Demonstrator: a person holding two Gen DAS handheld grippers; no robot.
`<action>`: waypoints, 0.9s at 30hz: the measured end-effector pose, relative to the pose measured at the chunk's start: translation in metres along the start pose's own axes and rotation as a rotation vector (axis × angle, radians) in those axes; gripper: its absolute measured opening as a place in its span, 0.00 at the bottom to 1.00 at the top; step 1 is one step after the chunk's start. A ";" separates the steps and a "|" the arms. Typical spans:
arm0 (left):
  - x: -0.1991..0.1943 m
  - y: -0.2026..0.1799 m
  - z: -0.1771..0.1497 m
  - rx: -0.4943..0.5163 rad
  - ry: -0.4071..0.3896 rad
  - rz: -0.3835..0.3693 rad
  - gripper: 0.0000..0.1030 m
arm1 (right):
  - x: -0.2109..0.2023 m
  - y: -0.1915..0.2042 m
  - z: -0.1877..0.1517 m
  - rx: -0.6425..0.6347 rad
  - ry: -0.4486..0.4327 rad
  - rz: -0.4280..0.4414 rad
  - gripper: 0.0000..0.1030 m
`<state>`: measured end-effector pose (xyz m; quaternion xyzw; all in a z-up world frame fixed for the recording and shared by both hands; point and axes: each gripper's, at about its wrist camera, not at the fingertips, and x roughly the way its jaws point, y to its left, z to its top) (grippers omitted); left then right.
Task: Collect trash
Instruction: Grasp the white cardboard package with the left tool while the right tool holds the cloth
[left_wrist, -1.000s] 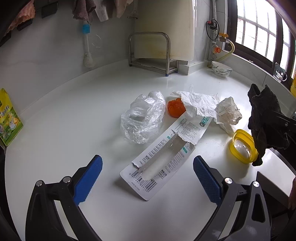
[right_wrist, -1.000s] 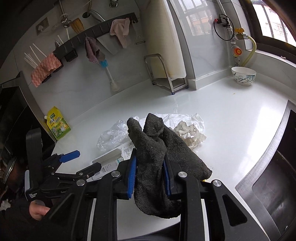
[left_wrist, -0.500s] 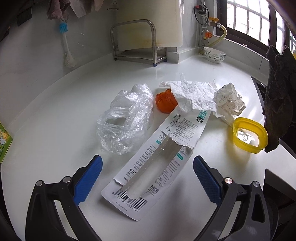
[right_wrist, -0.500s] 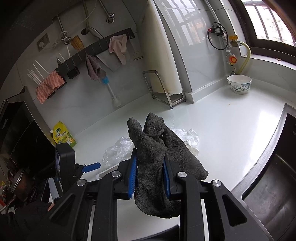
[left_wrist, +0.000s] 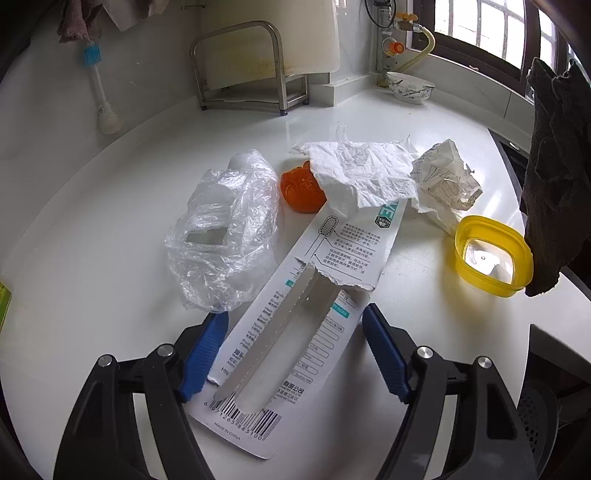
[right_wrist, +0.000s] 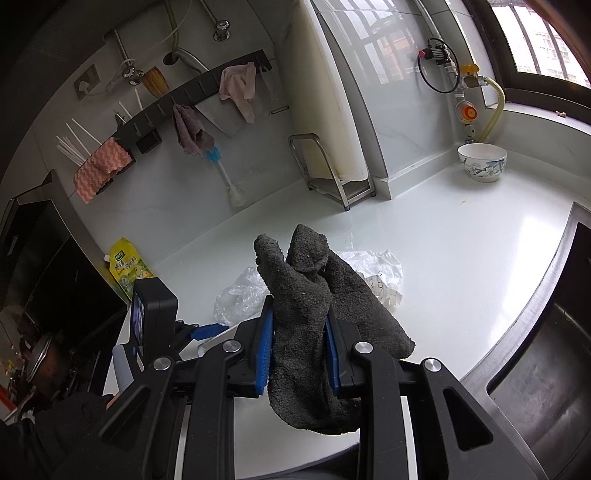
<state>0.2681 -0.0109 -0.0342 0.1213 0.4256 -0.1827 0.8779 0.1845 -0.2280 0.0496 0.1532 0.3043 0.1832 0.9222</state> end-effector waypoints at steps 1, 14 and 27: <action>-0.001 -0.001 0.000 0.002 -0.004 -0.001 0.68 | -0.001 0.000 0.002 -0.001 -0.001 0.000 0.23; -0.044 -0.005 -0.008 -0.056 -0.064 -0.028 0.54 | -0.020 0.021 0.025 -0.037 -0.035 0.014 0.23; -0.108 0.001 -0.020 -0.140 -0.146 -0.009 0.31 | -0.043 0.039 -0.006 -0.030 -0.028 0.008 0.23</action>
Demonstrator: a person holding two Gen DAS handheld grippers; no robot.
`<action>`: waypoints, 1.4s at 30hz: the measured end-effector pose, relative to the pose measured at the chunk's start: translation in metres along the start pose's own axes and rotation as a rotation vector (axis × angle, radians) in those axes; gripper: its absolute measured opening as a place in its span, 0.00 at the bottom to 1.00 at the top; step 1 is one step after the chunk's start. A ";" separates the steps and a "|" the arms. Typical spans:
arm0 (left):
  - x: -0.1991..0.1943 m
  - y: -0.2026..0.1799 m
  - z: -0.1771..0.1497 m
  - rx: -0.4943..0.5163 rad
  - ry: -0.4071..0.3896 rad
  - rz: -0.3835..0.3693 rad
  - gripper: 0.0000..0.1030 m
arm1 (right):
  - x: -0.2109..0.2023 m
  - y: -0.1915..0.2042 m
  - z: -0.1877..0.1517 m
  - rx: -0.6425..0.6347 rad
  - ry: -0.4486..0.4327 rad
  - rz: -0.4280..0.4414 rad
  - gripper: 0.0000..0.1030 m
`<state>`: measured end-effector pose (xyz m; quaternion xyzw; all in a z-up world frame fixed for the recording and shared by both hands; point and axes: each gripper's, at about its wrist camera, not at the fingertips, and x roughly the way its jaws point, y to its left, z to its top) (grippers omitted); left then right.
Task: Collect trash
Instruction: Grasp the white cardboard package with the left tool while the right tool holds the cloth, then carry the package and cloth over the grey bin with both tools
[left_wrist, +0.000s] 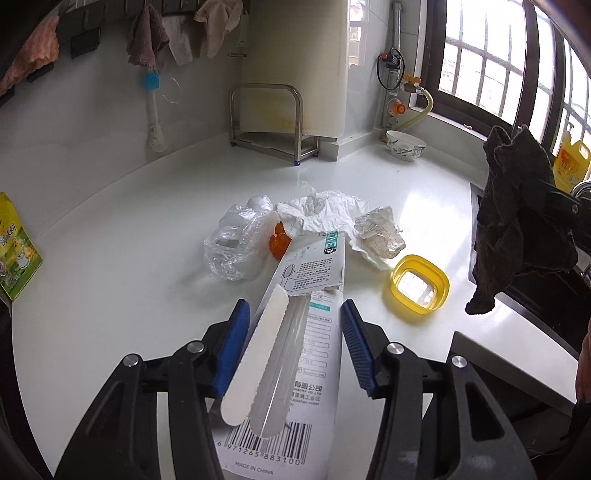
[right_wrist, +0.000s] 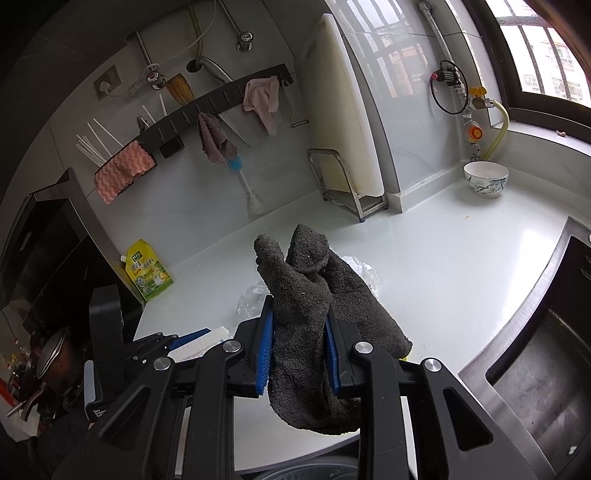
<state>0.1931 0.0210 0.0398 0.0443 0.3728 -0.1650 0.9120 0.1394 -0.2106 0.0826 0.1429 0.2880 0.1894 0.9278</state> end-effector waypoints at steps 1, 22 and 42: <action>-0.006 0.000 0.000 -0.007 -0.001 0.007 0.26 | -0.003 0.002 -0.003 0.000 -0.001 0.002 0.23; -0.033 -0.016 -0.049 0.006 -0.009 -0.002 0.58 | -0.056 0.010 -0.065 0.050 -0.009 -0.010 0.23; 0.042 -0.026 -0.047 0.069 0.101 0.072 0.29 | -0.051 0.002 -0.071 0.074 0.012 -0.012 0.23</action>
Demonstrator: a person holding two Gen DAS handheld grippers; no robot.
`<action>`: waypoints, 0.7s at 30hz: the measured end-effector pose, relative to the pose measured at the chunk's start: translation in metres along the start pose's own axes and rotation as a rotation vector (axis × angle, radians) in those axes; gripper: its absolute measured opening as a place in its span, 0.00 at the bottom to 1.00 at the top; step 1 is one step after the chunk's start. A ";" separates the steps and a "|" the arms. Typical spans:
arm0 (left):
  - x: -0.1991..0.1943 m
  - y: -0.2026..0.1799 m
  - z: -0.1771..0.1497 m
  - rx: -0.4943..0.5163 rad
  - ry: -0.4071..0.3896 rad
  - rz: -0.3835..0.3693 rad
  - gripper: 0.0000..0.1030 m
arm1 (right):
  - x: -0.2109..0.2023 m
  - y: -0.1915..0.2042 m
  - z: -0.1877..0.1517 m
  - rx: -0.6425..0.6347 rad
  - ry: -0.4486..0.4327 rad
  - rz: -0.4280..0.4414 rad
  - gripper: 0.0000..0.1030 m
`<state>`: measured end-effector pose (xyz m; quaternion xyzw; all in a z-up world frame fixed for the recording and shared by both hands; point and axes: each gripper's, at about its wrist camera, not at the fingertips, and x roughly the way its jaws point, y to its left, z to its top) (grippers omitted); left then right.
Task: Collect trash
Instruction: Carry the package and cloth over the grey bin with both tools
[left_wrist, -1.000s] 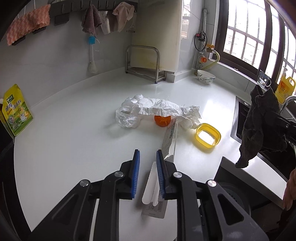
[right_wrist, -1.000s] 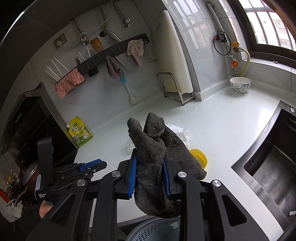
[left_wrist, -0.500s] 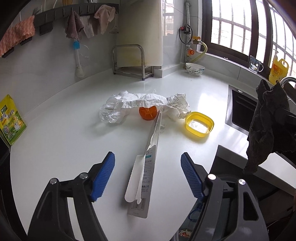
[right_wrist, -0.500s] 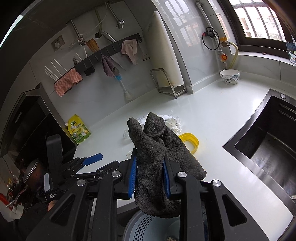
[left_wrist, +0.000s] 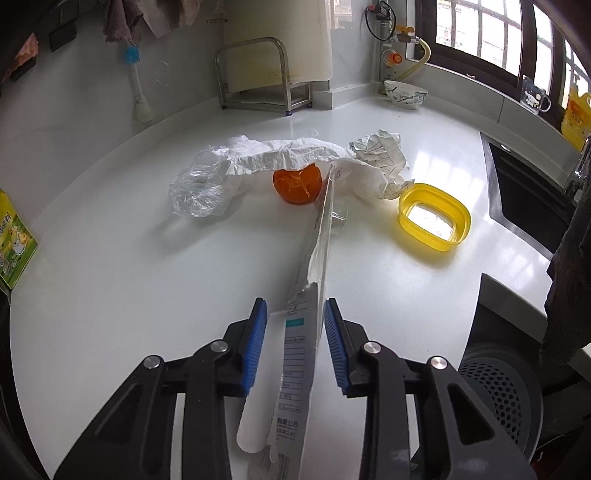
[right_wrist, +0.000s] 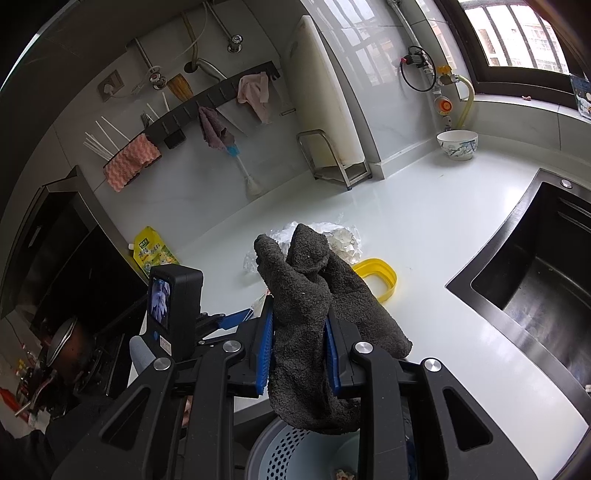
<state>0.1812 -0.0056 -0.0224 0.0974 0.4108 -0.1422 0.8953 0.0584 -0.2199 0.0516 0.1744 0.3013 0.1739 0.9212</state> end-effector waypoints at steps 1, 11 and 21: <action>-0.005 0.000 -0.001 -0.003 -0.012 0.004 0.25 | 0.000 0.000 0.000 0.000 0.000 0.000 0.23; -0.074 0.001 -0.015 -0.066 -0.097 0.023 0.21 | -0.003 -0.001 -0.011 0.015 0.011 0.005 0.23; -0.125 -0.029 -0.054 -0.083 -0.115 0.041 0.21 | -0.023 -0.006 -0.039 0.038 0.016 0.006 0.23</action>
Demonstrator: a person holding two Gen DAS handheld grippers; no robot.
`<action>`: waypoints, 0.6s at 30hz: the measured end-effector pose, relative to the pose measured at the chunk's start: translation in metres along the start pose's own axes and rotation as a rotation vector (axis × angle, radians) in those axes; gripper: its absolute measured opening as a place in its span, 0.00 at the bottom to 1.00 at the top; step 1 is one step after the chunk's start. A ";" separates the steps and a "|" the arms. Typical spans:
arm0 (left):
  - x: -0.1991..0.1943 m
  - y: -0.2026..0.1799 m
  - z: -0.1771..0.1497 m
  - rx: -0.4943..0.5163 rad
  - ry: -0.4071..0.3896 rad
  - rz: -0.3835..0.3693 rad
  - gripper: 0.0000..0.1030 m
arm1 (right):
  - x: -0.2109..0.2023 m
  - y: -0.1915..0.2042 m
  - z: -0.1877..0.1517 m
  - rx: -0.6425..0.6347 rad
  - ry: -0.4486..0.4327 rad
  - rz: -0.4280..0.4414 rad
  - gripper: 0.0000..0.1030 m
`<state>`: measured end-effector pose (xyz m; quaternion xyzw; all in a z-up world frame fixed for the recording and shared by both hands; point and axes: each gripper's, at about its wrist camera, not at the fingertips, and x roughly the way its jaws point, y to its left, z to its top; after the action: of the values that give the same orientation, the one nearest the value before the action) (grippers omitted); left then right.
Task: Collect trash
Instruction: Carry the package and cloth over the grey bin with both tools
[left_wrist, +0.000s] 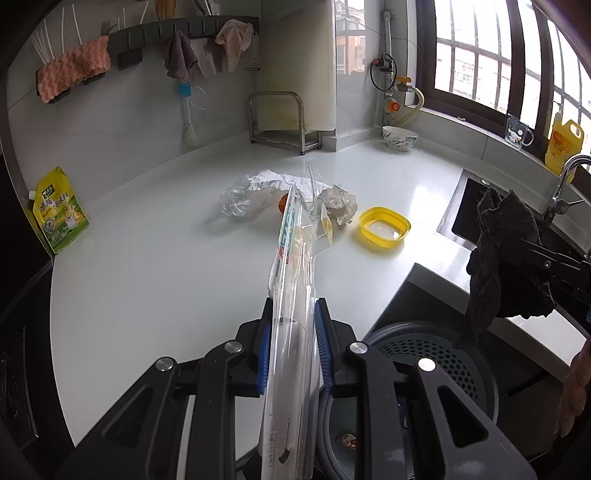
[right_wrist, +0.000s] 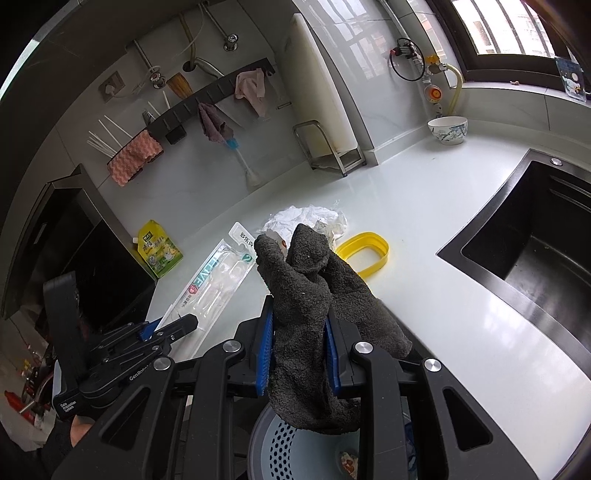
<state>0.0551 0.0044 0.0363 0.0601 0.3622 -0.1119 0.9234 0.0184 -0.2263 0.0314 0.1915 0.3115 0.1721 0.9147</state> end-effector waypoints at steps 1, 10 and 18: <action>-0.002 -0.005 -0.006 -0.003 0.009 -0.013 0.21 | -0.002 -0.001 -0.005 0.002 0.006 -0.002 0.23; -0.016 -0.048 -0.053 -0.008 0.075 -0.107 0.21 | -0.017 -0.015 -0.055 0.026 0.049 -0.038 0.23; -0.001 -0.074 -0.089 0.033 0.154 -0.144 0.21 | -0.008 -0.029 -0.100 0.045 0.135 -0.073 0.23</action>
<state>-0.0221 -0.0501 -0.0300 0.0576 0.4336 -0.1788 0.8813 -0.0458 -0.2306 -0.0514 0.1884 0.3832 0.1443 0.8927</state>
